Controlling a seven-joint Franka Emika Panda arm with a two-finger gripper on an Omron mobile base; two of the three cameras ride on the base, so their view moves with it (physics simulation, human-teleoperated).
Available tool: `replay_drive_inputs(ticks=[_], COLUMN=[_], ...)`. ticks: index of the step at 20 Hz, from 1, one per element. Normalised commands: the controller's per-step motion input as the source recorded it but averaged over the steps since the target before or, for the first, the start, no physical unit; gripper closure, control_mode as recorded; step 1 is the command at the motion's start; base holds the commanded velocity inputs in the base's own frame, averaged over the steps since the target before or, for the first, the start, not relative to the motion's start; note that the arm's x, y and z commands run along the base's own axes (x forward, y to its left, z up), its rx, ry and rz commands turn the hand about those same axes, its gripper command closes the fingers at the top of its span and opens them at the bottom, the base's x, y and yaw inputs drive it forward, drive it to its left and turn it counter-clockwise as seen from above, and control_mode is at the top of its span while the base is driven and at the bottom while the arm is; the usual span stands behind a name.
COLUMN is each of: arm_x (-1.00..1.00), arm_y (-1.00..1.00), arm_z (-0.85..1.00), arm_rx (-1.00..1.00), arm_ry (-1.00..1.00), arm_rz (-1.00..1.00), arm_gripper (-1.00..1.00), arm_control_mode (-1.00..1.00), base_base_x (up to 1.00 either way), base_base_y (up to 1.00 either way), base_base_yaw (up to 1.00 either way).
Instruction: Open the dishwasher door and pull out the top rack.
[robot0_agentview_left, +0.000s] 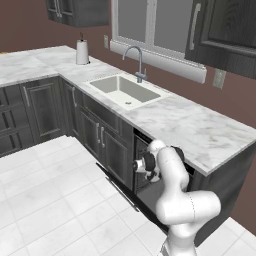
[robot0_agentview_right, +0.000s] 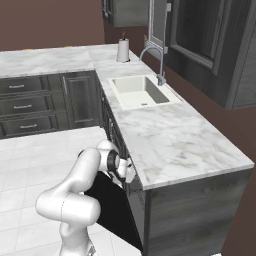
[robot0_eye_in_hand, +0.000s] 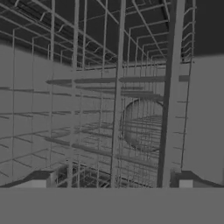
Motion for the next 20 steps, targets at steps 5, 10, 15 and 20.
replay_drive_inputs(ticks=[5, 10, 15, 20], arm_x=[0.17, 0.04, 0.0, 0.0], arm_y=[0.0, 0.02, 0.21, 0.35], arm_z=[-0.32, -0.39, -0.51, -0.61], arm_rx=[0.14, 0.17, 0.16, 0.13], arm_ry=[0.17, 0.15, 0.14, 0.12], arm_rz=[0.0, 0.0, 0.0, 0.0], arm_gripper=[-1.0, -1.0, -1.0, -1.0], arm_control_mode=[-1.0, -1.0, -1.0, -1.0], base_base_x=[0.0, 0.0, 0.0, 0.0], base_base_y=[0.0, 0.0, 0.0, 0.0], base_base_yaw=[0.0, 0.0, 0.0, 0.0])
